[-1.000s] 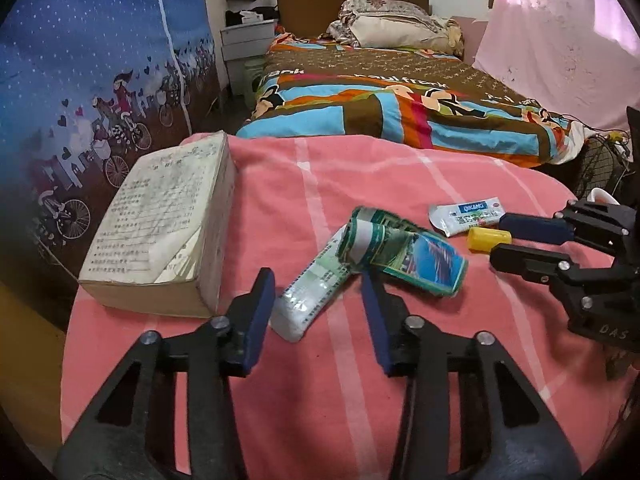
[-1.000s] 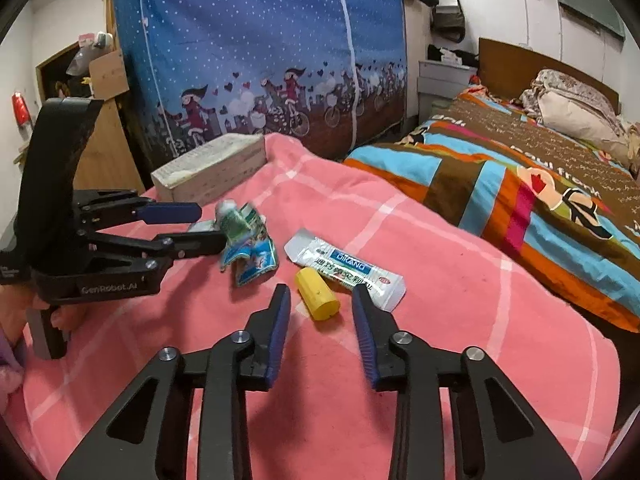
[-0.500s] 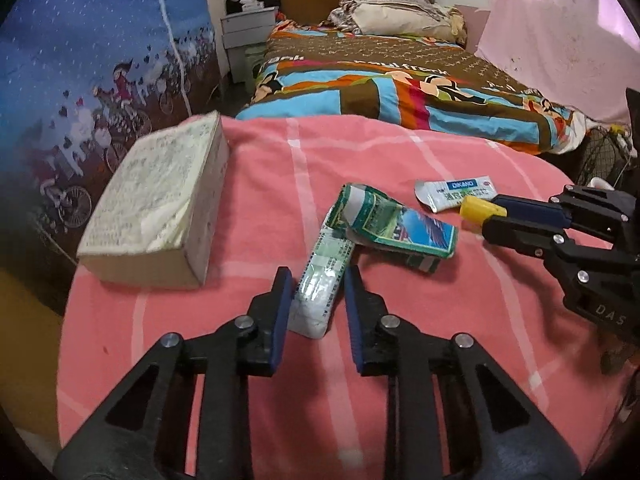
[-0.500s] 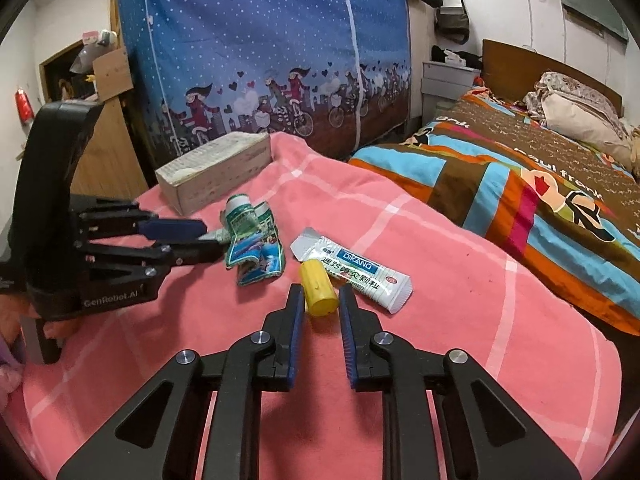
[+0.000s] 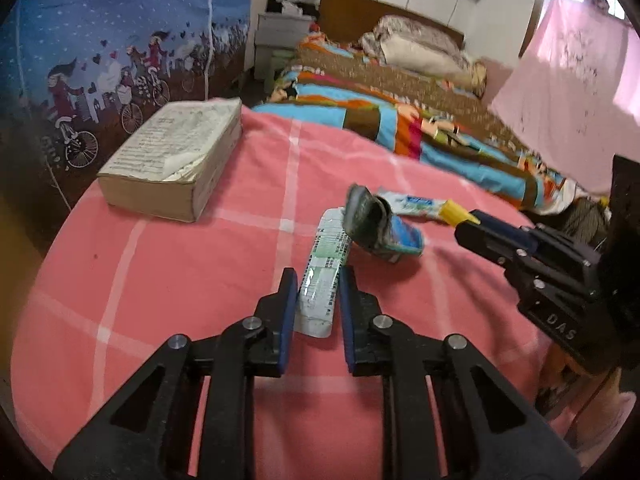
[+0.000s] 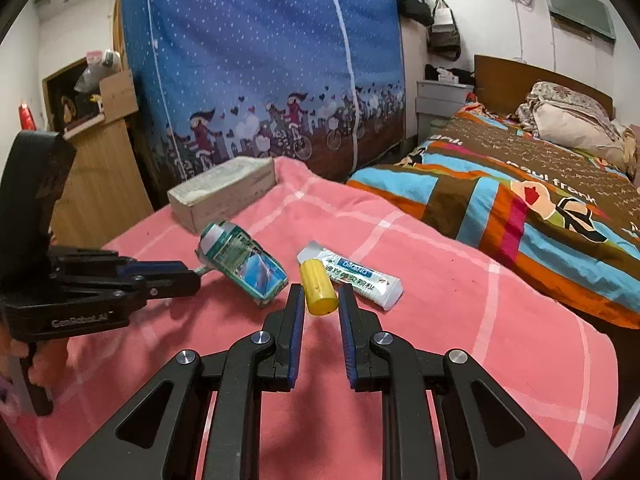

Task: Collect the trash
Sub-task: 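Grasp the white strip with the left gripper while the right grasps the yellow cap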

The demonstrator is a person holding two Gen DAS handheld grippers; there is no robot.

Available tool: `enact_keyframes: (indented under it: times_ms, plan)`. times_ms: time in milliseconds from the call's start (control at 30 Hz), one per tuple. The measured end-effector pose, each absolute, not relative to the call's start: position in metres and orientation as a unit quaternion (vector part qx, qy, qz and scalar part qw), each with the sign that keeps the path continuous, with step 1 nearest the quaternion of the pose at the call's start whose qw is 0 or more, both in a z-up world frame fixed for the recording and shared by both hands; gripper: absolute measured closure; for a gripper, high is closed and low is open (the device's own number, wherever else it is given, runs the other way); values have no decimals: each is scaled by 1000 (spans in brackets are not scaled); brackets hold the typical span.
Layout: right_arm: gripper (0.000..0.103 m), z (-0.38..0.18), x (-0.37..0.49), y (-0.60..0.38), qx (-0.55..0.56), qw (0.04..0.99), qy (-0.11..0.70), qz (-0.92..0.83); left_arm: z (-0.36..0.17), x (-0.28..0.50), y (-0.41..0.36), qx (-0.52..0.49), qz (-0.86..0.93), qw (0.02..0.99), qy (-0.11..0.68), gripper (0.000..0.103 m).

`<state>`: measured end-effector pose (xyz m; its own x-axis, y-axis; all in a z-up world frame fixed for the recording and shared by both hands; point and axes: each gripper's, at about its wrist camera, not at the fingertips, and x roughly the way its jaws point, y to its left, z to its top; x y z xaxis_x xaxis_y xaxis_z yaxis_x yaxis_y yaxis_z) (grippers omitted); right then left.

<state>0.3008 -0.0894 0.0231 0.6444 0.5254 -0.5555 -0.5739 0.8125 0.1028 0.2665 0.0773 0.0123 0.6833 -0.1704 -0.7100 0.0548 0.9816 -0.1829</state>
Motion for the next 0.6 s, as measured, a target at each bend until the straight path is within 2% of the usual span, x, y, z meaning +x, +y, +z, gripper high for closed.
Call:
enact_keyframes:
  times_ms: [600]
  plan:
    - [88, 46, 257, -135, 24, 948, 164, 273, 30, 228, 48, -128, -40, 958, 255, 79]
